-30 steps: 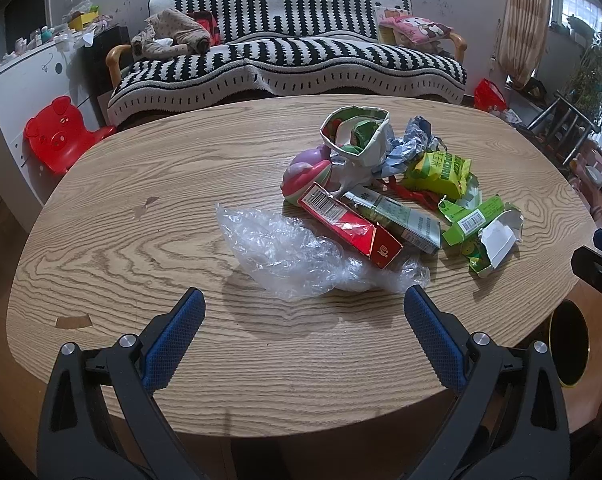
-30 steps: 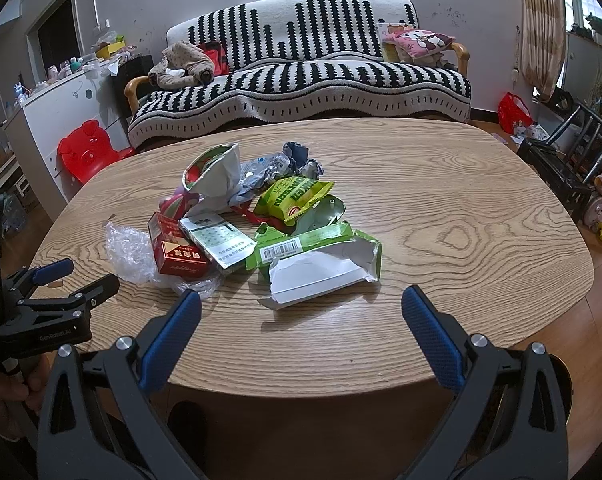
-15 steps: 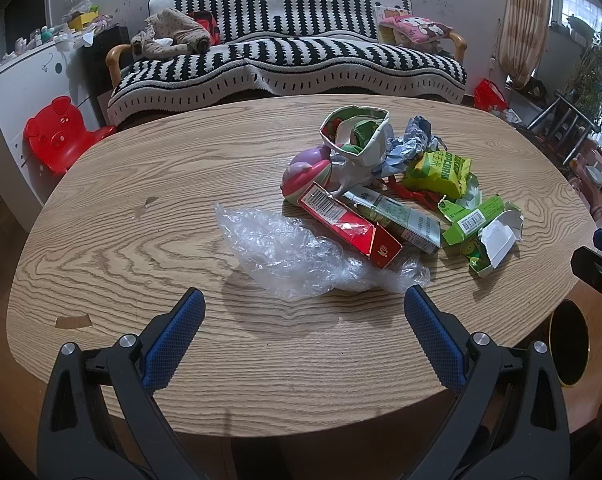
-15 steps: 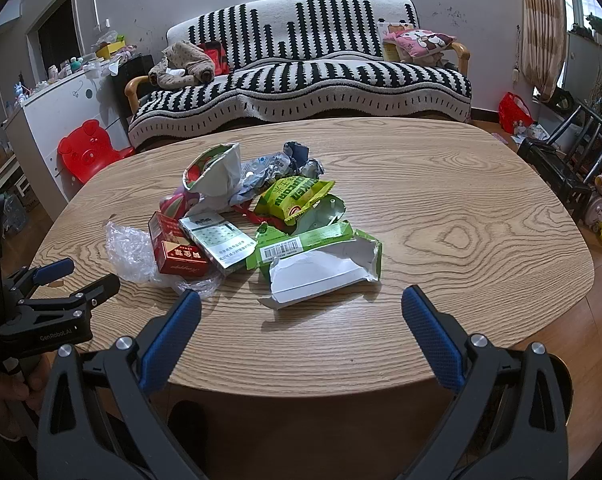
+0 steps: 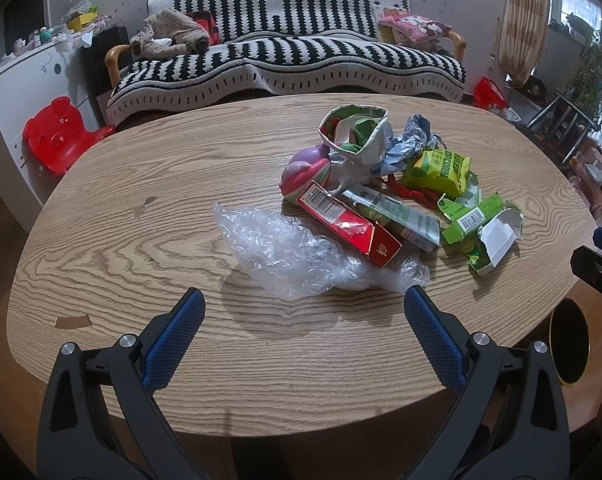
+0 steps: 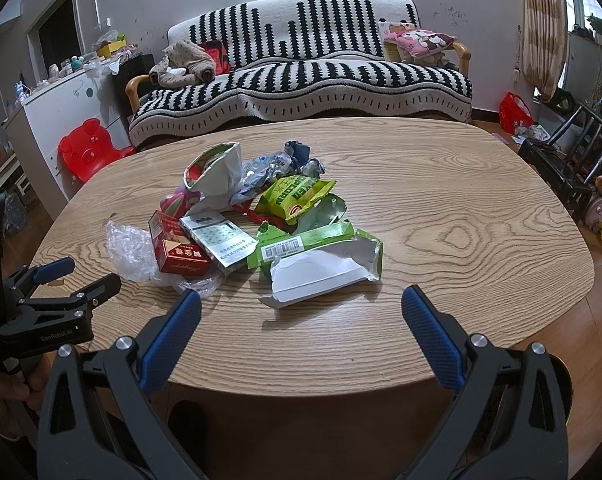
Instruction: Collect trash
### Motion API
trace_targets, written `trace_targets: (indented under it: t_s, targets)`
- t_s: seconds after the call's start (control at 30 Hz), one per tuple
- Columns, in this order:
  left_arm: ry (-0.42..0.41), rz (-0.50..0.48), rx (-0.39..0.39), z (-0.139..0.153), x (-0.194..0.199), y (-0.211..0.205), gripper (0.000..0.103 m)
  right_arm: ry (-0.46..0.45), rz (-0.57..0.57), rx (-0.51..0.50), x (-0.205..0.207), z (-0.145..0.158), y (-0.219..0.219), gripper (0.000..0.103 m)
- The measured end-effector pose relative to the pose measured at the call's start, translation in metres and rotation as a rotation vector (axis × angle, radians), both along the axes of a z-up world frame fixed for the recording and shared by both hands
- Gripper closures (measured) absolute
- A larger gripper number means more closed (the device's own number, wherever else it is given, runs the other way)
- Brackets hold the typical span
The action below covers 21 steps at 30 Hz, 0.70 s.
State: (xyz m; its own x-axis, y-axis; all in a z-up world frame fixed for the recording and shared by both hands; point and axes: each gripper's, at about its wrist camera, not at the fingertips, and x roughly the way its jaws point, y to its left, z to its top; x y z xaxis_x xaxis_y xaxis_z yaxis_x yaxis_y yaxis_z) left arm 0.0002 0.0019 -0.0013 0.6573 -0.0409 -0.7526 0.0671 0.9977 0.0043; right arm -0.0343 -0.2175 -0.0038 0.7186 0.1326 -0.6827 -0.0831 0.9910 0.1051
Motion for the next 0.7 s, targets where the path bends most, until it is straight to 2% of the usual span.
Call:
trace_targets:
  t_s: [0.2,0.33,0.47,0.53,0.7]
  targets:
    - [0.004,-0.008,-0.004,0.001,0.001,0.001,0.006,0.011,0.016,-0.031,0.002,-0.002,0.007,0.006]
    - [0.015,-0.018,-0.007,0.006,0.015,0.001,0.006,0.010,0.052,-0.089,0.020,-0.001,0.012,0.006]
    - [-0.019,-0.032,0.035,0.021,0.047,-0.007,0.006,0.043,0.115,-0.123,0.061,-0.004,0.014,0.006]
    - [-0.008,-0.055,0.053,0.023,0.069,-0.014,0.006,0.070,0.140,-0.123,0.084,-0.009,0.013,0.006]
    - [0.052,-0.131,0.003,0.011,0.128,-0.027,0.006,0.101,0.189,-0.130,0.136,-0.027,0.012,0.006]
